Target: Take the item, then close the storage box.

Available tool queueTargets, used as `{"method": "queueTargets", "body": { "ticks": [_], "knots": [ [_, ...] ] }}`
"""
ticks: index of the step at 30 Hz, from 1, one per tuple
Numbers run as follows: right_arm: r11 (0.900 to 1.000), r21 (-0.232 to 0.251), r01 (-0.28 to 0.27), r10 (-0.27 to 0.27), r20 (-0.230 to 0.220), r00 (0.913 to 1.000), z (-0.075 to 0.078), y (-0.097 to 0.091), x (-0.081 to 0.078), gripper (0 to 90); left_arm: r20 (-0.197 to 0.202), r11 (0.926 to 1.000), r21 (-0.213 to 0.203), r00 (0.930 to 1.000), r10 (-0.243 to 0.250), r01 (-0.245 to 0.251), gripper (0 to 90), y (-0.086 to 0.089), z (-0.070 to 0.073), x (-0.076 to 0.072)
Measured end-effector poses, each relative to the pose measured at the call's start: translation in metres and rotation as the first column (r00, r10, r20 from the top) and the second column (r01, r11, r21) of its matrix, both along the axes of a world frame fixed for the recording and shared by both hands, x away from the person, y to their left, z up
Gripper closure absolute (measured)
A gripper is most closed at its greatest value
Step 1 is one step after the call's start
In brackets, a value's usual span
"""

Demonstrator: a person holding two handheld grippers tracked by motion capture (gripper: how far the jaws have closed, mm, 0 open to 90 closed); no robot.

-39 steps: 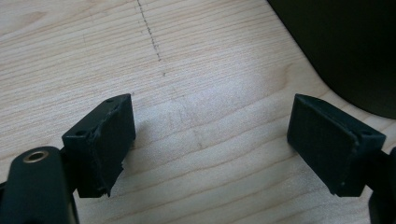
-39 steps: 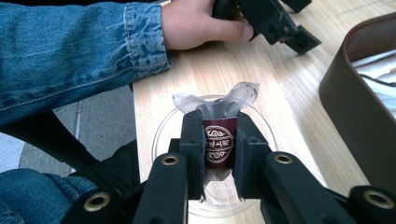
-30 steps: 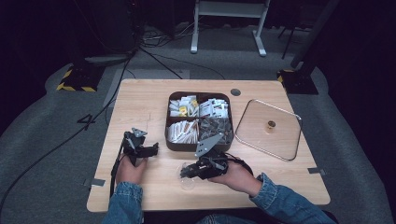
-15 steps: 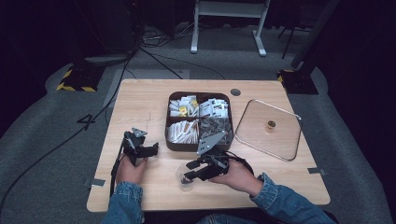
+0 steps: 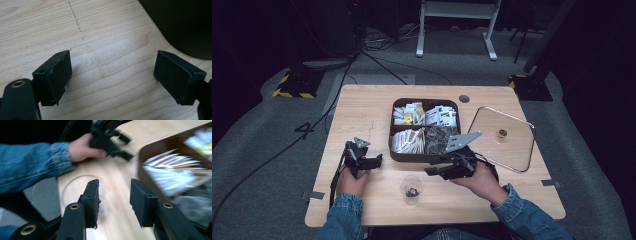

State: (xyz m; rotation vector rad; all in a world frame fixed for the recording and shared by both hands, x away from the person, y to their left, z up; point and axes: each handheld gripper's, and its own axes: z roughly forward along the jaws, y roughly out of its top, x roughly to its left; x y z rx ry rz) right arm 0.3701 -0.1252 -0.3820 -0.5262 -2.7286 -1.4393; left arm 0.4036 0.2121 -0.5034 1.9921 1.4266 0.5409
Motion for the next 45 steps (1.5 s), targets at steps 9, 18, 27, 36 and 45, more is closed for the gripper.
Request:
{"method": "queueTargets", "body": {
  "ticks": [9, 18, 27, 36, 45],
  "knots": [
    [0.9837, 0.058, 0.17, -0.173, 0.051, 0.9835, 0.017, -0.049, 0.016, 57.4, 0.0, 1.0, 0.0, 1.0, -0.001, 0.001, 15.3, 0.0, 0.0, 0.0],
    [0.9398, 0.078, 0.333, -0.339, 0.096, 0.9357, 0.023, -0.092, 0.038, 55.3, 0.0, 1.0, 0.0, 1.0, -0.002, 0.002, 15.2, 0.0, 0.0, 0.0],
    [0.8784, 0.086, 0.47, -0.477, 0.103, 0.8728, 0.019, -0.128, 0.064, 50.0, 0.0, 1.0, 0.0, 1.0, 0.0, 0.0, 15.2, 0.0, 0.0, 0.0],
    [0.8152, 0.063, 0.576, -0.579, 0.133, 0.8047, 0.006, -0.157, 0.084, 44.7, -0.001, 1.0, 0.0, 1.0, 0.004, -0.004, 15.2, 0.0, 0.0, -0.001],
    [0.7529, 0.031, 0.657, -0.654, 0.142, 0.7428, -0.01, -0.18, 0.105, 42.1, 0.0, 0.9998, 0.001, 0.9998, 0.022, -0.022, 15.3, -0.001, 0.0, -0.003]
  ]
}}
